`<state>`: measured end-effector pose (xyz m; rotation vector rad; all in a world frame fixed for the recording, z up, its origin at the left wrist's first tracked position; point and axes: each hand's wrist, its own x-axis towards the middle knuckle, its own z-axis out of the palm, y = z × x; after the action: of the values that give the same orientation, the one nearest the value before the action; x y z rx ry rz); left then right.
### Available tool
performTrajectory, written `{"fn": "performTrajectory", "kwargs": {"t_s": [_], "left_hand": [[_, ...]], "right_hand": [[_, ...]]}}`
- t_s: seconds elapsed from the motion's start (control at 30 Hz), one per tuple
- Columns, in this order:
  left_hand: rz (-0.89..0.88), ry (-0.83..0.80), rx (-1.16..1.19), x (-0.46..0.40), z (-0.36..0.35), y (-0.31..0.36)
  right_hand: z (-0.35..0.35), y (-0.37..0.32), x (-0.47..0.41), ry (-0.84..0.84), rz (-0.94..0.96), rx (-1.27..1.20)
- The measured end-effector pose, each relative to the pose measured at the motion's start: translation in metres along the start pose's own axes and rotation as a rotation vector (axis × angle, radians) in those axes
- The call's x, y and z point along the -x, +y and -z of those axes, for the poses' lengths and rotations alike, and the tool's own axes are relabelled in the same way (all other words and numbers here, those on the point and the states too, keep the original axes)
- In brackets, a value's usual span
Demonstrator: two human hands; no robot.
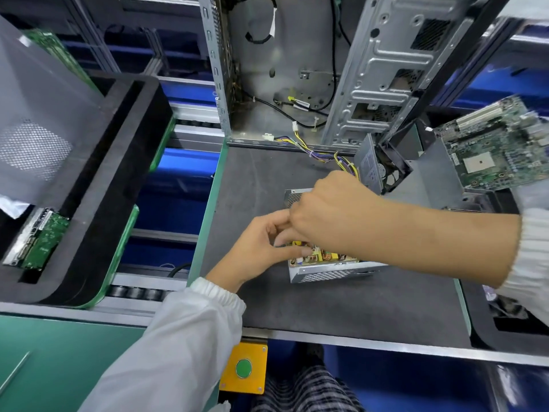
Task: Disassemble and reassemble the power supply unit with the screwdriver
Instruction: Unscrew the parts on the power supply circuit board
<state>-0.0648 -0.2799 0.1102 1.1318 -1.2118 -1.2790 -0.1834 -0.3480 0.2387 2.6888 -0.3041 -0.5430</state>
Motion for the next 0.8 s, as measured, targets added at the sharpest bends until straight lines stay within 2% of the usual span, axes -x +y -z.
{"fn": "performTrajectory", "kwargs": {"t_s": [0.1, 0.17, 0.27, 0.3, 0.4, 0.47, 0.63, 0.8], "left_hand": [[0.018, 0.016, -0.016, 0.000, 0.002, -0.002], [0.040, -0.042, -0.017, 0.000, 0.009, -0.001], [0.019, -0.117, -0.074, 0.001, 0.008, 0.006], [0.000, -0.102, -0.083, 0.001, 0.007, 0.005], [-0.034, 0.016, -0.086, 0.000, 0.005, 0.003], [-0.041, 0.025, -0.094, 0.000, 0.007, 0.002], [0.016, -0.046, -0.126, 0.005, 0.014, 0.006], [0.068, -0.113, -0.183, 0.005, 0.012, 0.012]], "right_hand": [[-0.003, 0.003, 0.002, -0.053, 0.025, -0.078], [-0.005, 0.003, 0.005, -0.032, 0.067, -0.123], [-0.003, 0.005, 0.007, -0.007, 0.052, -0.052], [-0.002, 0.004, 0.006, 0.037, 0.031, -0.005], [0.002, -0.004, -0.003, 0.001, -0.034, 0.002], [0.000, -0.007, -0.006, -0.003, -0.049, -0.010], [-0.007, -0.010, -0.005, -0.040, 0.059, -0.115], [-0.001, -0.005, -0.002, -0.052, 0.045, -0.144]]}}
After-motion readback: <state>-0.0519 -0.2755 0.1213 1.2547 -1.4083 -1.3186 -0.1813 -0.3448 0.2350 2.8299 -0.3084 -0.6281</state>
